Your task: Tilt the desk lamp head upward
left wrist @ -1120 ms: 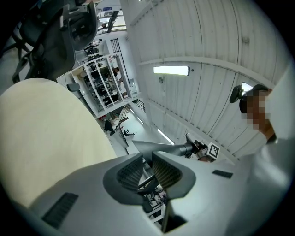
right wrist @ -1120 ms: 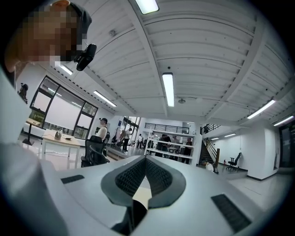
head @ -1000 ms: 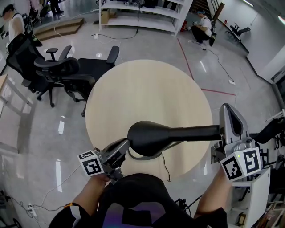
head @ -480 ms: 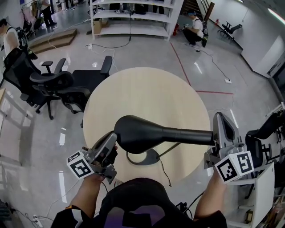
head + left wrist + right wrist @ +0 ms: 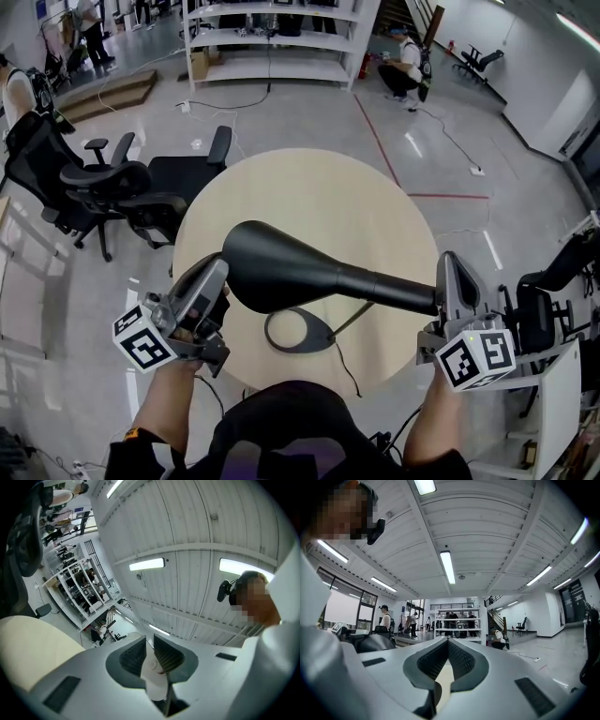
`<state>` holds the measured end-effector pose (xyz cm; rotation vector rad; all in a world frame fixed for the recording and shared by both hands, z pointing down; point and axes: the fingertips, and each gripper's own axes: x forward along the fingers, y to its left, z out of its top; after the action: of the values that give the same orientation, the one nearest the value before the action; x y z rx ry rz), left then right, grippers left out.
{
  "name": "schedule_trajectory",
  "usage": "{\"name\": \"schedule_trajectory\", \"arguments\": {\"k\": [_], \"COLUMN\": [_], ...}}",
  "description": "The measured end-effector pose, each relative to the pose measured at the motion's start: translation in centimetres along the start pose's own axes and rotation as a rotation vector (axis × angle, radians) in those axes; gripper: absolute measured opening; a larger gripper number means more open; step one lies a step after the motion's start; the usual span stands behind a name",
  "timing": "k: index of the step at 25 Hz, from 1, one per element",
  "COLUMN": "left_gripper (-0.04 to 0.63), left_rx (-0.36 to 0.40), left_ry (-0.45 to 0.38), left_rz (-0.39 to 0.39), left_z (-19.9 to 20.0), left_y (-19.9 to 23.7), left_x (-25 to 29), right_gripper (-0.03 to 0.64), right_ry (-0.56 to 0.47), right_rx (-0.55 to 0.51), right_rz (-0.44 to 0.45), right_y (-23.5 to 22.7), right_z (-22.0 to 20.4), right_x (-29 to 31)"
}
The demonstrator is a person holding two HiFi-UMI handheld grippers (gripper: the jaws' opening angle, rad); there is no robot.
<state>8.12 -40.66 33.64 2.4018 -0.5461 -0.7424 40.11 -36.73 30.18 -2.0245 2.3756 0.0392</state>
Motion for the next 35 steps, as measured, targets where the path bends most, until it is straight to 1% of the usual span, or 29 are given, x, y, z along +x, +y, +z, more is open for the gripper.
{"name": "schedule_trajectory", "arguments": {"k": [6,8,12,17,20,25,30,35], "left_gripper": [0.1,0.1,0.1,0.1,0.1,0.1,0.099,0.094], "left_rx": [0.064,0.072,0.081,0.131,0.166,0.207,0.249,0.283], "left_ry": [0.022,0.027,0.009,-0.006,0.002,0.016,0.025,0.024], "left_rz": [-0.045,-0.05,-0.067,-0.088,-0.104,-0.145,-0.2,-0.254], "left_z": [1.2,1.5,2.3,3.8,4.2,4.9,5.8,6.6], "left_y": [-1.7,-1.8,-2.4,-4.1,-5.1,-6.7,-9.3,-11.6], "left_x": [1.9,2.3,2.6,3.0,3.6,4.4,5.1,5.8], "right_gripper": [0.009,0.009,0.009,0.011,0.011,0.011,0.011,0.009], "right_ry": [0.003,-0.001,-0.014,-0.025,-0.02,-0.016,-0.001,0.053], "right_rx": [0.045,0.062,0.103,0.144,0.158,0.165,0.193,0.212], "right_rz": [0.005,0.004,0.011,0.016,0.011,0.013,-0.006,-0.04], "right_y": [0.3,0.4,0.6,1.1,1.1,1.4,1.8,1.5], "right_z": [-1.1,-1.2,-1.8,-2.3,-2.9,-3.6,-4.4,-6.6], "right_x": [0.4,0.6,0.6,0.3,0.2,0.1,-0.5,-0.6]}}
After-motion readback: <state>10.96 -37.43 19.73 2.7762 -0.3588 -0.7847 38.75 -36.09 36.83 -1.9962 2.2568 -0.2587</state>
